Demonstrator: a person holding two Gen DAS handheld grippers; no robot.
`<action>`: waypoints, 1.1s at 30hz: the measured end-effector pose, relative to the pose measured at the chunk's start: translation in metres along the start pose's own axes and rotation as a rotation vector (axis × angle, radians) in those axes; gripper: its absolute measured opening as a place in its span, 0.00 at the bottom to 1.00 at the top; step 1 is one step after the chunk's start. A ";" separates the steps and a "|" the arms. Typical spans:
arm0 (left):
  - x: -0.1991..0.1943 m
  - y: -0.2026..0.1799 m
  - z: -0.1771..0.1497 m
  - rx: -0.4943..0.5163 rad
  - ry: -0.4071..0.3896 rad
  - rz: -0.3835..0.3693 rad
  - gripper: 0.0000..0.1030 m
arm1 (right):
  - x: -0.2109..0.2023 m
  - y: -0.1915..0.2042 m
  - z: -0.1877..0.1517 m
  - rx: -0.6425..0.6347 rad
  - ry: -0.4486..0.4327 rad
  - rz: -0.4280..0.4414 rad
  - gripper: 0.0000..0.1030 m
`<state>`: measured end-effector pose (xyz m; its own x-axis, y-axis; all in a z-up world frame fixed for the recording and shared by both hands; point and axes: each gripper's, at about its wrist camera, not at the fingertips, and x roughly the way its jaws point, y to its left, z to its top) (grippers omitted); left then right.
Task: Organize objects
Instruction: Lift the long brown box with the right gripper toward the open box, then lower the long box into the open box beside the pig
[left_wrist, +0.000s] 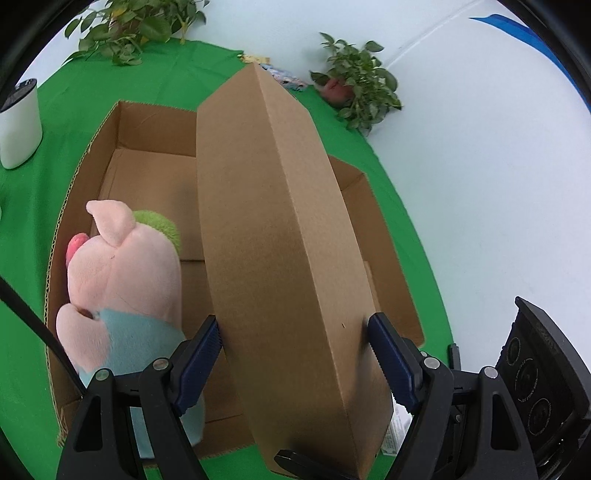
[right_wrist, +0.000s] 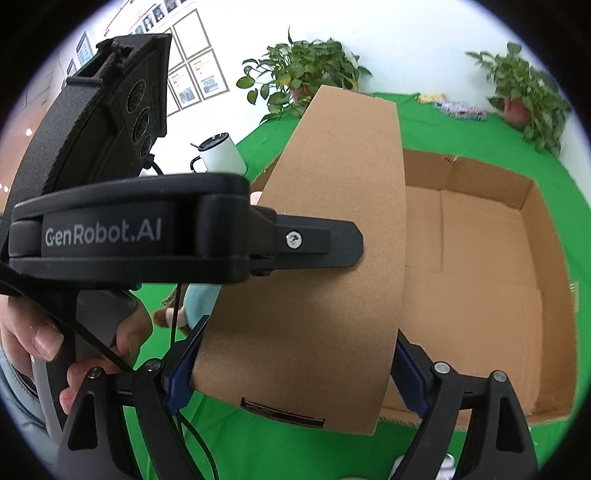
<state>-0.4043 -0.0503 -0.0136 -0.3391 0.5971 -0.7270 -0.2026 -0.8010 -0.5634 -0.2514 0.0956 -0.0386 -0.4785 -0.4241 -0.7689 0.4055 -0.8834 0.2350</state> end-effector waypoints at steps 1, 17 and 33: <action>0.004 0.003 0.002 -0.008 0.009 0.005 0.75 | 0.003 -0.003 0.001 0.007 0.002 0.009 0.85; 0.036 0.004 0.007 0.005 0.108 0.173 0.74 | 0.031 -0.026 -0.025 0.106 0.047 0.090 0.82; 0.026 0.005 -0.001 0.015 0.073 0.195 0.57 | 0.026 -0.027 -0.031 0.128 0.088 0.021 0.84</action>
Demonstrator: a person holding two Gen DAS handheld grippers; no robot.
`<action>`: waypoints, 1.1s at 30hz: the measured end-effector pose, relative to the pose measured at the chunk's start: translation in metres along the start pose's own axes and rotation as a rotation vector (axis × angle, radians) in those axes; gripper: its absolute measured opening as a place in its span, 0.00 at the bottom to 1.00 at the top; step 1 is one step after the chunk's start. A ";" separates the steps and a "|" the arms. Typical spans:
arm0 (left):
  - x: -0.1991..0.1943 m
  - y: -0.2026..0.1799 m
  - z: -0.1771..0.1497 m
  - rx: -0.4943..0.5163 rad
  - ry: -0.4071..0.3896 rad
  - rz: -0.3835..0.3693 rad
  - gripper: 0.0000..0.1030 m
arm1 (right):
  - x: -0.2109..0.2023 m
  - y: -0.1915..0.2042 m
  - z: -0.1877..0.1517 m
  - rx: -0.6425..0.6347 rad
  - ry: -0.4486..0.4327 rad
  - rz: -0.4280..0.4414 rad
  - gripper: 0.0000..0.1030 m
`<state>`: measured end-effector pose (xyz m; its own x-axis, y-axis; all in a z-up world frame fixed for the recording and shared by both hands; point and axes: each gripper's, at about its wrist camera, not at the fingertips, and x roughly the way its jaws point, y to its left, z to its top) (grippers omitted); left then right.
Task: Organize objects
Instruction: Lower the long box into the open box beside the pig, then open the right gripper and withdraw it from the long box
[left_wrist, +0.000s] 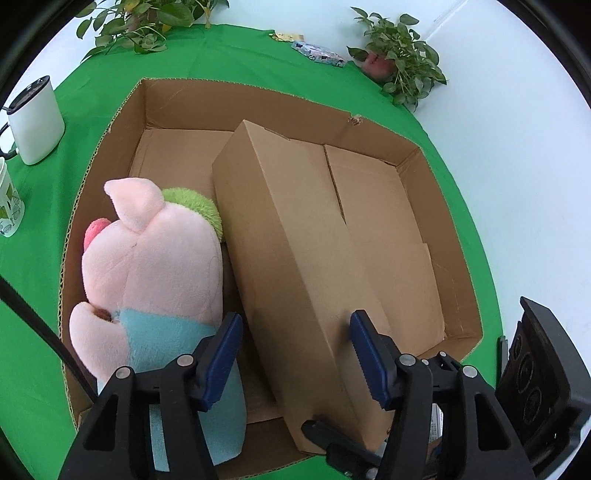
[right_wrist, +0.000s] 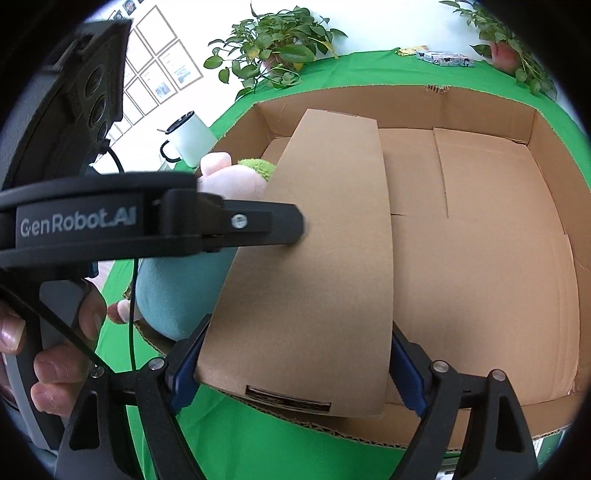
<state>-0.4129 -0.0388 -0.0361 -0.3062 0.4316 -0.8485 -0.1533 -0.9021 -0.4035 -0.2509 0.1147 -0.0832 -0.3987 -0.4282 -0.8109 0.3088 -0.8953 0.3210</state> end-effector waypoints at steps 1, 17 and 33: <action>-0.002 0.000 -0.002 0.000 -0.005 0.003 0.57 | -0.001 0.000 0.002 0.004 0.001 0.006 0.84; -0.028 0.023 -0.015 -0.001 -0.061 0.002 0.54 | 0.017 0.017 0.025 -0.049 0.060 -0.024 0.84; -0.059 0.036 -0.024 -0.001 -0.144 0.018 0.54 | 0.003 0.011 0.032 -0.035 0.031 -0.071 0.84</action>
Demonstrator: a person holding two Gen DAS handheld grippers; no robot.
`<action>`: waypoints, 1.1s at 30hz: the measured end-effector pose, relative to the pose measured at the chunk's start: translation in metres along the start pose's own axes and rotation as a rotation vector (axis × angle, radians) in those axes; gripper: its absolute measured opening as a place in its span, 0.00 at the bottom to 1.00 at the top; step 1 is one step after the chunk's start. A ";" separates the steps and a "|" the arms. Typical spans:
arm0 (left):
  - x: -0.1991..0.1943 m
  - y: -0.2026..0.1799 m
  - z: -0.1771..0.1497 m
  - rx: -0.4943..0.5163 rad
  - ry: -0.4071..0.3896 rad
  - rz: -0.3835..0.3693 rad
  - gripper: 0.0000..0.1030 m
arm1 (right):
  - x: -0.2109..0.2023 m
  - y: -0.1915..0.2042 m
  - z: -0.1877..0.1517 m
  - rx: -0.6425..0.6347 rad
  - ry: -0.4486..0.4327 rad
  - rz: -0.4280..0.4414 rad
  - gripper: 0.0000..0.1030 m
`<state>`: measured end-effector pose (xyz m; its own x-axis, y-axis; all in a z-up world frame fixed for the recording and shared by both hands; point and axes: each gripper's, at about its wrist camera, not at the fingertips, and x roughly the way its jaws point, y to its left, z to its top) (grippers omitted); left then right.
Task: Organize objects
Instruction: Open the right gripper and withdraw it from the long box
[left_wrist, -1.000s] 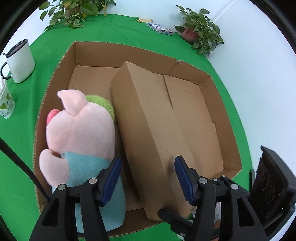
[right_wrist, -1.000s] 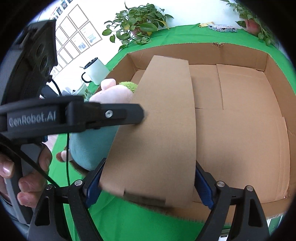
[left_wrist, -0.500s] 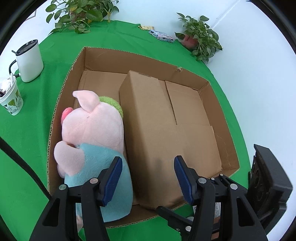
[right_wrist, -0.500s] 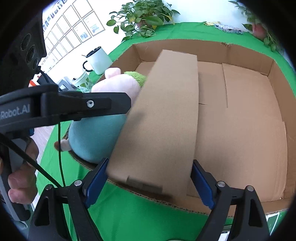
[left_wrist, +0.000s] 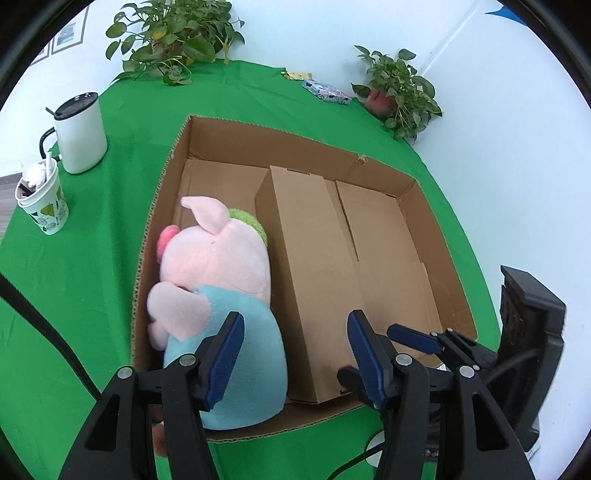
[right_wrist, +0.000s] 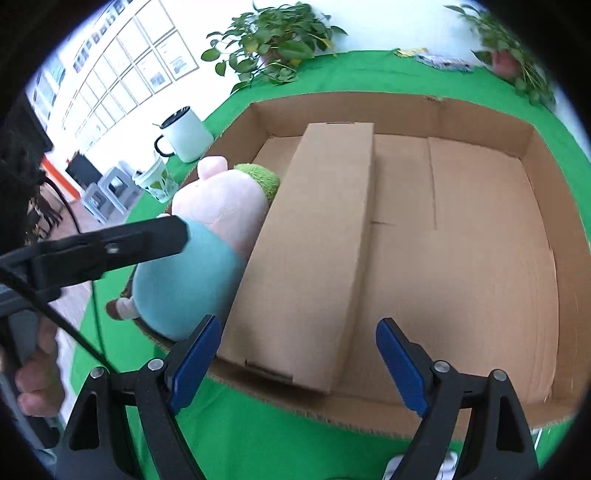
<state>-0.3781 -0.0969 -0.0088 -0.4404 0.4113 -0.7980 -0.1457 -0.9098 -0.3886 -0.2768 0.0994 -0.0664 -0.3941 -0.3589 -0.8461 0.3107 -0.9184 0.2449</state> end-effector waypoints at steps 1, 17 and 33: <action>-0.002 0.002 0.000 -0.002 -0.004 -0.001 0.54 | 0.003 0.000 0.003 0.003 -0.003 -0.010 0.84; -0.012 0.031 -0.010 -0.029 -0.032 -0.029 0.54 | 0.040 -0.010 0.029 0.035 0.009 0.066 0.63; -0.036 0.007 -0.033 0.052 -0.143 0.055 0.58 | -0.004 0.017 0.007 -0.087 -0.118 -0.033 0.67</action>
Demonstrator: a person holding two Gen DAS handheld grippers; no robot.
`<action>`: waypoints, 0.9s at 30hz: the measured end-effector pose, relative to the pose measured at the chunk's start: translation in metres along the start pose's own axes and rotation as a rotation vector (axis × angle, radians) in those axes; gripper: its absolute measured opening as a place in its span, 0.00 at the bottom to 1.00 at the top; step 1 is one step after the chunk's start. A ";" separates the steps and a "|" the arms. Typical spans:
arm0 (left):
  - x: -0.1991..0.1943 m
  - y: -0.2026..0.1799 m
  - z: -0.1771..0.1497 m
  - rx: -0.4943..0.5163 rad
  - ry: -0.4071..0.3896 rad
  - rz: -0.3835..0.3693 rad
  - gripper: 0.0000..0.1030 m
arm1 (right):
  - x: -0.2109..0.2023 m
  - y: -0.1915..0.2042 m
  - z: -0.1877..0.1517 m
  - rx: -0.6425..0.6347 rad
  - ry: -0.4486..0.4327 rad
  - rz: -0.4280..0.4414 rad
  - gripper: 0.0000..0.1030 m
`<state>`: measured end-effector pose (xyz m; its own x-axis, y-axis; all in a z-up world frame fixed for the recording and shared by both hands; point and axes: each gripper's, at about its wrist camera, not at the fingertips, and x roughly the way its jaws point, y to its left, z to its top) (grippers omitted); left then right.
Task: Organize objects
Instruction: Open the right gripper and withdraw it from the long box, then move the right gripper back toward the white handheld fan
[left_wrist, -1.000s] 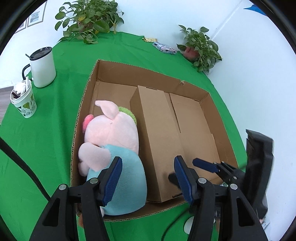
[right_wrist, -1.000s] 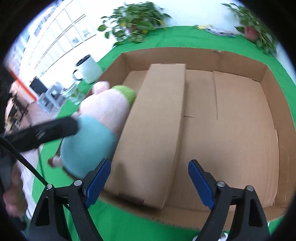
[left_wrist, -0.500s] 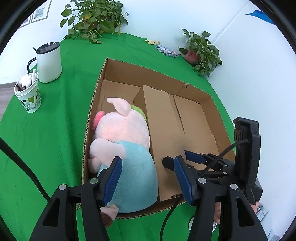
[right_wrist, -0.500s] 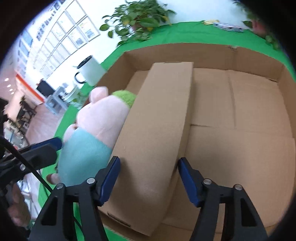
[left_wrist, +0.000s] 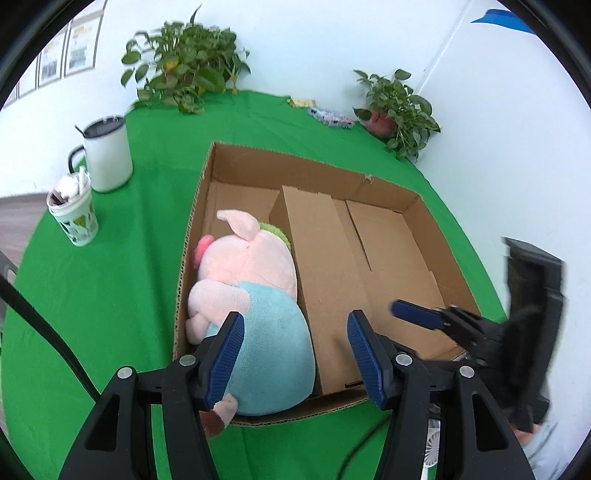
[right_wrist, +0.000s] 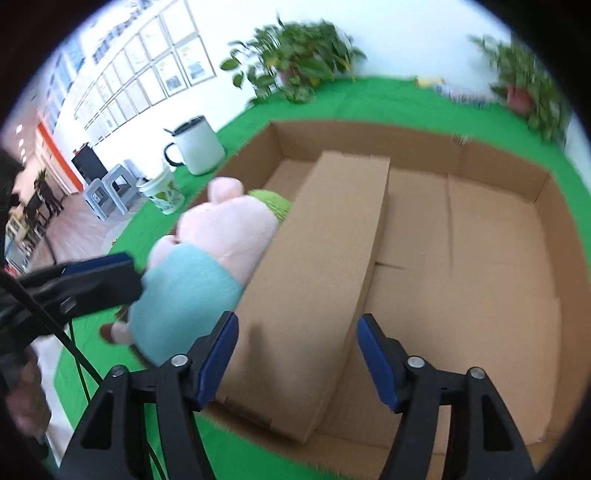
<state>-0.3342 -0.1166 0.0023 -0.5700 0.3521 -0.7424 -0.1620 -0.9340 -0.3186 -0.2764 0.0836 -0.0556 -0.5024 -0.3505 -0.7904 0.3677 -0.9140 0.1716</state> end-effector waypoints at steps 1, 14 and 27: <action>-0.006 -0.002 -0.004 0.009 -0.027 0.007 0.59 | -0.013 0.003 -0.006 -0.011 -0.038 -0.011 0.71; -0.065 -0.082 -0.098 0.225 -0.370 0.312 0.82 | -0.109 0.011 -0.136 0.091 -0.291 -0.258 0.07; -0.077 -0.106 -0.160 0.144 -0.403 0.303 0.99 | -0.139 0.029 -0.177 0.066 -0.368 -0.233 0.82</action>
<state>-0.1442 -0.0350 -0.0011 -0.8686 0.0392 -0.4940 -0.0342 -0.9992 -0.0192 -0.0568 0.1420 -0.0449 -0.8155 -0.1722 -0.5525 0.1669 -0.9841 0.0605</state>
